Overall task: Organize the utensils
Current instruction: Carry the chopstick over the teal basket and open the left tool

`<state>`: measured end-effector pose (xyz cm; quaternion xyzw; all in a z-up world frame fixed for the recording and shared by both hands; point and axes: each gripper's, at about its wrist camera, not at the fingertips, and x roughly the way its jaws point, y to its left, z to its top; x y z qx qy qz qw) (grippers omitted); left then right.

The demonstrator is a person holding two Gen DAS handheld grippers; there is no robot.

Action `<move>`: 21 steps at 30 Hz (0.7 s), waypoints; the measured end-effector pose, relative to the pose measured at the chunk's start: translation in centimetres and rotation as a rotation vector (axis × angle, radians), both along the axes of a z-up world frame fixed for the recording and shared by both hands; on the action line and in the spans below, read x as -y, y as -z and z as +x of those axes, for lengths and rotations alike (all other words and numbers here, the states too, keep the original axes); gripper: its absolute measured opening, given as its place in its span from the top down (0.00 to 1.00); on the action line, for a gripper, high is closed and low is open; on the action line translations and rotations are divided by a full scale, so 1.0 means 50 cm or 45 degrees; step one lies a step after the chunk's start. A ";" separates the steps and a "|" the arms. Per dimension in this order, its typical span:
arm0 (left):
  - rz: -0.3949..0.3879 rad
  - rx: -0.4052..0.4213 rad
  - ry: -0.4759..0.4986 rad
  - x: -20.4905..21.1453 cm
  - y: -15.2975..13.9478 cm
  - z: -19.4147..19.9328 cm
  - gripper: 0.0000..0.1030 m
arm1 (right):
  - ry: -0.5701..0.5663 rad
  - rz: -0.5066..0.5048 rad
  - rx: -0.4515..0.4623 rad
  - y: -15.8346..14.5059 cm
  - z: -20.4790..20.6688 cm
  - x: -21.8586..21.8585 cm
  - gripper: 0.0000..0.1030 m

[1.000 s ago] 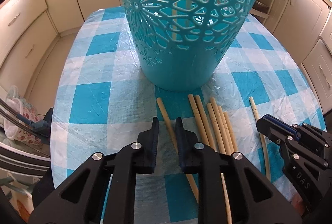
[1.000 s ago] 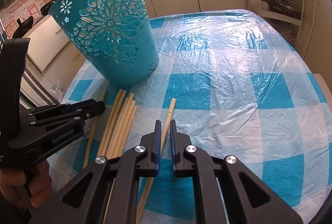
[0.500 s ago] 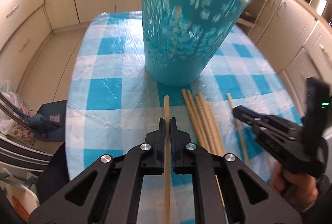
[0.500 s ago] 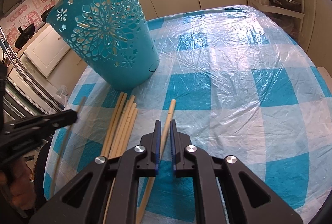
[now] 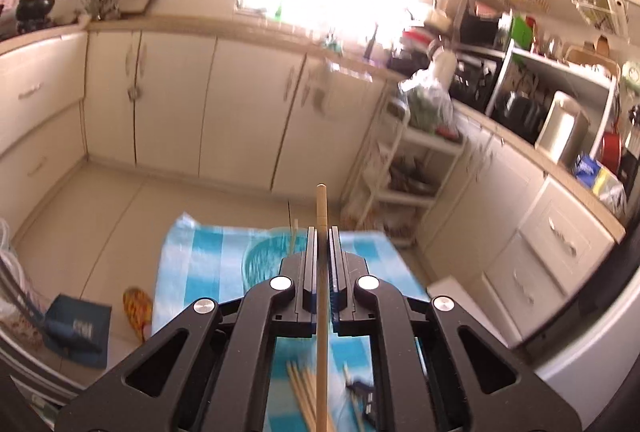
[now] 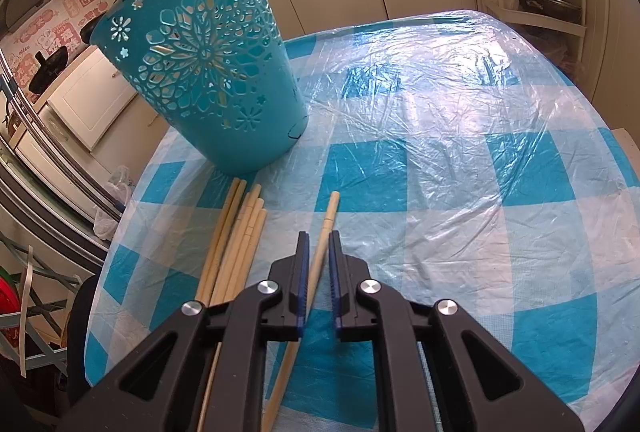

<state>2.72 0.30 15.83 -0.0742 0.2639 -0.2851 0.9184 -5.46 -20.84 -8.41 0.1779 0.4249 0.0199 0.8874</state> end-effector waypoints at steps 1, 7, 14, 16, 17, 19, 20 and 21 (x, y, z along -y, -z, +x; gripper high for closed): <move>-0.024 0.031 -0.027 0.007 -0.015 0.018 0.95 | 0.000 0.002 0.000 0.000 0.000 0.001 0.90; -0.056 0.180 -0.184 0.055 -0.035 0.095 0.95 | -0.008 0.012 0.004 0.000 -0.001 0.005 0.88; -0.040 0.174 -0.308 0.091 0.034 0.176 0.95 | -0.020 0.008 0.009 0.001 0.001 -0.001 0.85; -0.041 0.167 -0.324 0.094 0.057 0.187 0.95 | -0.021 0.007 0.009 0.001 0.001 -0.001 0.84; -0.036 0.168 -0.327 0.095 0.066 0.188 0.95 | -0.022 0.005 0.009 0.001 0.001 -0.003 0.84; -0.020 0.173 -0.325 0.099 0.081 0.187 0.95 | -0.024 0.003 0.010 0.001 0.002 -0.004 0.83; -0.014 0.174 -0.322 0.101 0.086 0.185 0.95 | -0.024 0.002 0.010 0.001 0.002 -0.004 0.83; -0.008 0.174 -0.319 0.102 0.091 0.184 0.95 | -0.024 0.003 0.010 0.001 0.002 -0.004 0.83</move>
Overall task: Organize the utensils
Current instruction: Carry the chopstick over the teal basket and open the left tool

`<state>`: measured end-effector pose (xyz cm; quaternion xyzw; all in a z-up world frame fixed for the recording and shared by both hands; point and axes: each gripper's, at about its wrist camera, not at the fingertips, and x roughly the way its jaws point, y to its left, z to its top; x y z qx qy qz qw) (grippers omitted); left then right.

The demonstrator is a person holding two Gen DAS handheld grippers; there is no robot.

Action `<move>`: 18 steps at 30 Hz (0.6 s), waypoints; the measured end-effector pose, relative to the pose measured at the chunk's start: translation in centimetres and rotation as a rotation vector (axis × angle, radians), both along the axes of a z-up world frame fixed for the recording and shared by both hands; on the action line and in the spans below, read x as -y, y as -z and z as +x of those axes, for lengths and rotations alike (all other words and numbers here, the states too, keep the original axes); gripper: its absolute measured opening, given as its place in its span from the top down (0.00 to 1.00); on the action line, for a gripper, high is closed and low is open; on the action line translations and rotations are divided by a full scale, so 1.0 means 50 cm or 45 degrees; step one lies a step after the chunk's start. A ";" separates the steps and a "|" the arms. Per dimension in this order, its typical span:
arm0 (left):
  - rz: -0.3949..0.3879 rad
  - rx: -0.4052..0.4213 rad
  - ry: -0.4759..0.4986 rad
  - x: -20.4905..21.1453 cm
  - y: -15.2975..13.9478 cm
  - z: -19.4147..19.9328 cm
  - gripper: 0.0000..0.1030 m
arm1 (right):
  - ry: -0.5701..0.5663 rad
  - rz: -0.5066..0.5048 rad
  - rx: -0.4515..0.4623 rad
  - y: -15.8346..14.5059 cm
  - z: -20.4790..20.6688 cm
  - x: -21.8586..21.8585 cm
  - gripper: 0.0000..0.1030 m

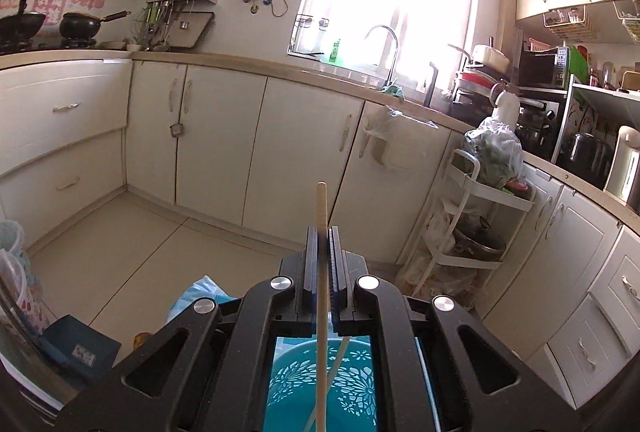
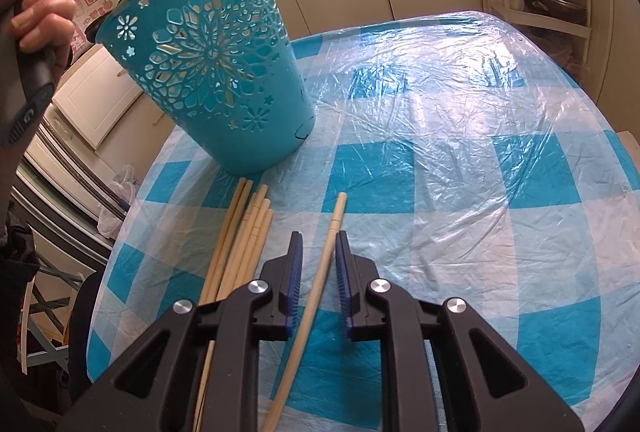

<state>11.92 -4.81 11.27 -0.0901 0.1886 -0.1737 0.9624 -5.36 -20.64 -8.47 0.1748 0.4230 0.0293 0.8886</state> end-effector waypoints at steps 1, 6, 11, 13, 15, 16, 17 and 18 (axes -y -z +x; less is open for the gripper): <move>0.006 -0.005 0.002 0.001 0.008 0.001 0.95 | 0.000 0.000 0.000 0.000 0.000 0.000 0.83; 0.047 -0.040 0.013 0.001 0.044 -0.005 0.95 | 0.001 -0.001 0.000 0.000 0.001 -0.002 0.82; 0.116 -0.069 0.030 0.001 0.069 -0.022 0.95 | 0.001 0.000 0.000 0.000 0.001 -0.002 0.82; 0.140 -0.084 0.033 -0.004 0.076 -0.034 0.95 | 0.002 0.001 0.001 0.000 0.000 -0.002 0.82; 0.146 -0.100 0.039 -0.014 0.077 -0.044 0.91 | 0.001 0.000 0.001 0.000 0.000 -0.002 0.82; 0.147 -0.105 0.034 -0.023 0.076 -0.052 0.84 | 0.001 0.000 0.001 0.000 0.000 -0.002 0.82; 0.144 -0.104 0.030 -0.031 0.073 -0.058 0.79 | 0.000 0.000 0.001 0.000 0.000 -0.003 0.82; 0.142 -0.101 0.023 -0.042 0.068 -0.067 0.67 | 0.000 0.000 0.001 0.000 0.000 -0.002 0.82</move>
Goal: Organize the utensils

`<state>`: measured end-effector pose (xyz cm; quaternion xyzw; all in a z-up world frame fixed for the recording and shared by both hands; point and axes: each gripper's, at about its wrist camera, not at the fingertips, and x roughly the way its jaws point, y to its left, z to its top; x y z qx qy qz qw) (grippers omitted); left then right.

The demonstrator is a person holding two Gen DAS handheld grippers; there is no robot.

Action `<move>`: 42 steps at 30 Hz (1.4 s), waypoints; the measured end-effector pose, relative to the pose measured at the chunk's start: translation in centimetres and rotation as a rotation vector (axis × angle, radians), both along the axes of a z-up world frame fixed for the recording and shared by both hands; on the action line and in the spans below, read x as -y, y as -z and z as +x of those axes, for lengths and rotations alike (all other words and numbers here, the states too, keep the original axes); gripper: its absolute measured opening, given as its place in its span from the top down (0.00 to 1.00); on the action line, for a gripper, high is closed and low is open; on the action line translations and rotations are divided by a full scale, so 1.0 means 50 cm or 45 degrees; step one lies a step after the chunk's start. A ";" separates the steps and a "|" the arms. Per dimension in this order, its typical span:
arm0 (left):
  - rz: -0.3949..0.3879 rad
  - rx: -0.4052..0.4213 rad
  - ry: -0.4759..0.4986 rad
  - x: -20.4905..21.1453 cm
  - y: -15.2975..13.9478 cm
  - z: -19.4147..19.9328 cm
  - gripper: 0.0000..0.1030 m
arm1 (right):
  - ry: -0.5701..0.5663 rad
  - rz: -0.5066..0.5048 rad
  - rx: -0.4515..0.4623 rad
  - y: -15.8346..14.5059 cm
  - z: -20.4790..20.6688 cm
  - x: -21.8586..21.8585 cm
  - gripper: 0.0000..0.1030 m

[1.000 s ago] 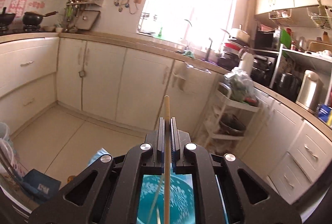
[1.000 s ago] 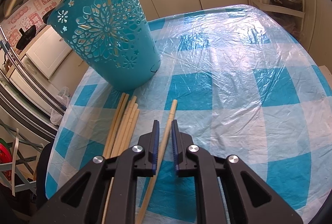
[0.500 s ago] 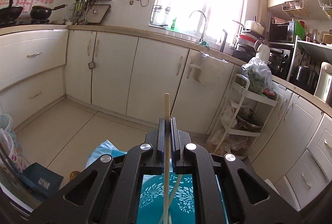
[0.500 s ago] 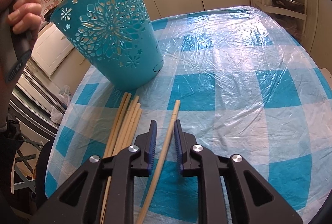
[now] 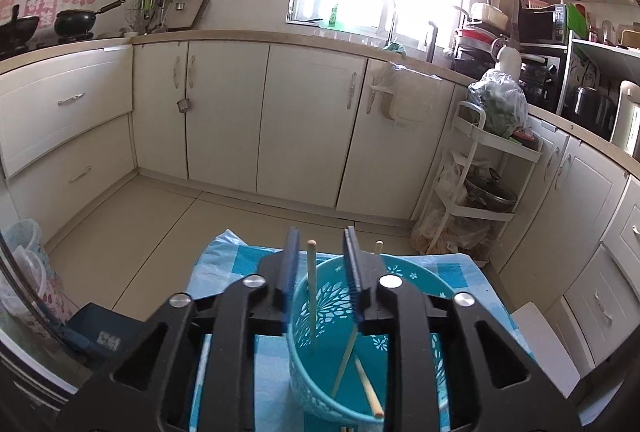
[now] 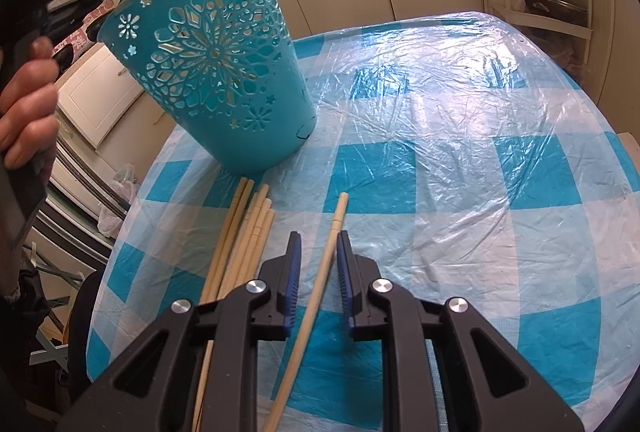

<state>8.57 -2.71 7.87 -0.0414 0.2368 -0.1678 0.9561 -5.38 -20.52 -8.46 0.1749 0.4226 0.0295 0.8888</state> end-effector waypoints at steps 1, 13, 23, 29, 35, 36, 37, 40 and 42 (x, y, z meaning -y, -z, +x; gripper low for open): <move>-0.002 0.012 -0.013 -0.015 -0.005 -0.016 0.58 | 0.000 0.002 0.000 0.000 0.000 0.000 0.82; 0.068 -0.179 -0.092 -0.156 0.133 -0.170 0.27 | -0.008 -0.066 -0.012 -0.004 0.000 -0.011 0.84; 0.136 -0.442 -0.069 -0.153 0.281 -0.150 0.24 | -0.110 -0.295 -0.102 -0.019 -0.018 -0.044 0.91; 0.120 -0.495 -0.069 -0.154 0.303 -0.144 0.22 | -0.046 -0.238 -0.073 -0.015 -0.029 -0.033 0.94; 0.162 -0.494 -0.055 -0.141 0.303 -0.147 0.22 | 0.029 0.057 0.043 -0.062 -0.069 0.017 0.94; 0.170 -0.495 -0.054 -0.138 0.304 -0.147 0.21 | 0.029 0.074 0.068 -0.077 -0.075 0.020 0.94; 0.173 -0.497 -0.053 -0.137 0.303 -0.146 0.21 | 0.026 0.087 0.096 -0.094 -0.080 0.023 0.94; 0.165 -0.498 -0.058 -0.140 0.302 -0.146 0.21 | 0.022 0.144 0.164 -0.135 -0.085 0.030 0.95; 0.154 -0.506 -0.062 -0.143 0.303 -0.145 0.21 | 0.015 0.173 0.220 -0.168 -0.086 0.032 0.95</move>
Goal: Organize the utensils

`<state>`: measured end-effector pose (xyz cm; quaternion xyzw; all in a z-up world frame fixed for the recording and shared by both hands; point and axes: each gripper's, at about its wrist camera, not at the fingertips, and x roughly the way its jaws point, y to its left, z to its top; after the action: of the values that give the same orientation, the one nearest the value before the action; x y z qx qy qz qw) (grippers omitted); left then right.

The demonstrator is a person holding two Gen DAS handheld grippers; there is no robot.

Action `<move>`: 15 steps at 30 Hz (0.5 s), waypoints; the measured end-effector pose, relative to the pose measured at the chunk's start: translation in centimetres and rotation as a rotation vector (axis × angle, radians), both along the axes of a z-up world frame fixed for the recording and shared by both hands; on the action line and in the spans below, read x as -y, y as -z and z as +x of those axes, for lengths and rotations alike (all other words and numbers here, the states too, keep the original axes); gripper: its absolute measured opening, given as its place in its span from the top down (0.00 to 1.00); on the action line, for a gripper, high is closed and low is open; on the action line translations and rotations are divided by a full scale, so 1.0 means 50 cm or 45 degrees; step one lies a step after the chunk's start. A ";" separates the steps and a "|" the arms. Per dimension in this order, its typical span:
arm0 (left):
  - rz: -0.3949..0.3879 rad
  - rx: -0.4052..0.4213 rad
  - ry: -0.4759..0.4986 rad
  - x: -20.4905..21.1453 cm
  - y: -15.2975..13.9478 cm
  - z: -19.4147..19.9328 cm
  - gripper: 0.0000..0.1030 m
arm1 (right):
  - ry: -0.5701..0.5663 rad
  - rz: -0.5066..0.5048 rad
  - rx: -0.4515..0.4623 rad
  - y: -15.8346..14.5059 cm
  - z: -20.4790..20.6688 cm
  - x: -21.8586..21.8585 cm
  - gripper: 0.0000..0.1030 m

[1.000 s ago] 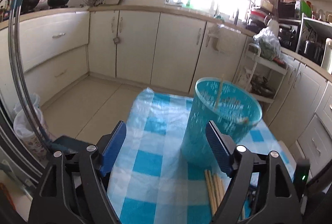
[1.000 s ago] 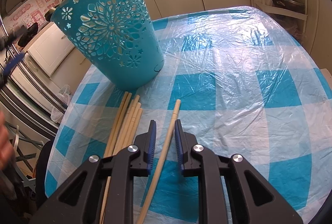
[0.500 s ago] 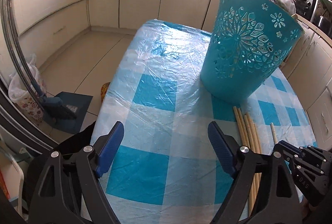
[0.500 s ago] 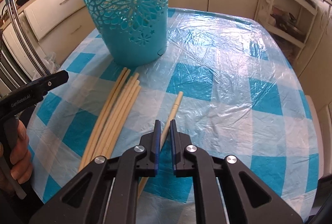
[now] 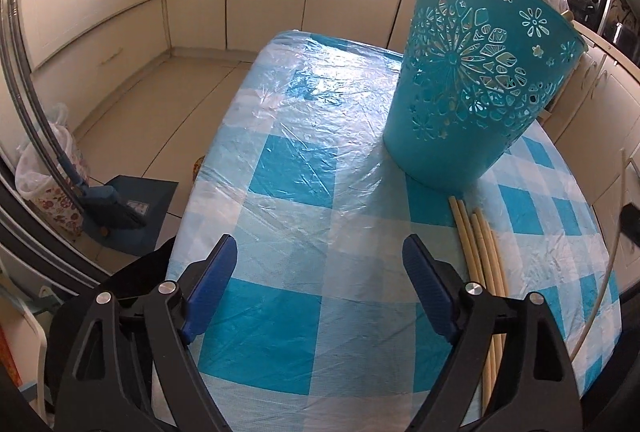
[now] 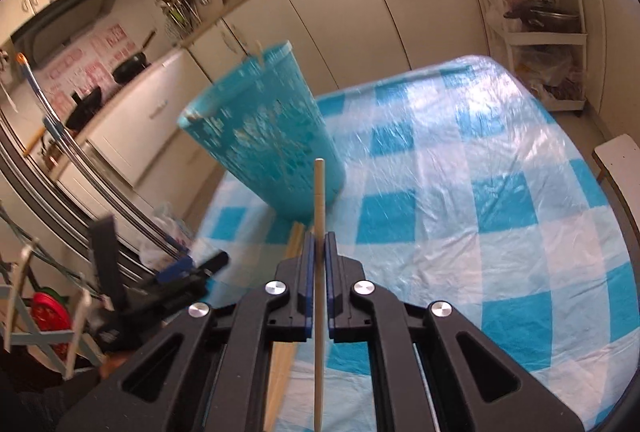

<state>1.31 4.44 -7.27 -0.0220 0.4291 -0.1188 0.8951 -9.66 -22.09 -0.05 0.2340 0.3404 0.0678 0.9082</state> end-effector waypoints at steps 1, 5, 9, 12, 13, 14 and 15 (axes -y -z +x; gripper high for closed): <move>-0.004 -0.004 -0.003 -0.001 0.000 0.001 0.21 | -0.004 0.000 0.025 -0.015 0.004 -0.001 0.95; -0.010 -0.009 -0.010 -0.006 0.005 0.005 0.21 | -0.021 -0.038 0.147 -0.084 0.012 -0.013 0.95; -0.011 -0.008 -0.006 -0.006 0.005 0.005 0.21 | -0.032 -0.081 0.214 -0.121 0.026 -0.024 0.96; -0.020 -0.013 -0.006 -0.009 0.006 0.006 0.21 | -0.032 -0.091 0.229 -0.131 0.035 -0.019 0.96; -0.024 -0.015 -0.008 -0.010 0.006 0.007 0.21 | -0.030 -0.095 0.236 -0.136 0.037 -0.018 0.96; -0.027 -0.017 -0.009 -0.010 0.007 0.008 0.21 | -0.031 -0.098 0.243 -0.139 0.036 -0.016 0.96; -0.030 -0.019 -0.009 -0.011 0.007 0.008 0.21 | -0.032 -0.104 0.251 -0.147 0.033 -0.018 0.97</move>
<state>1.72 4.97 -7.63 -0.0351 0.4344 -0.1204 0.8919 -8.00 -21.21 7.29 0.1846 0.2546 0.0879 0.9452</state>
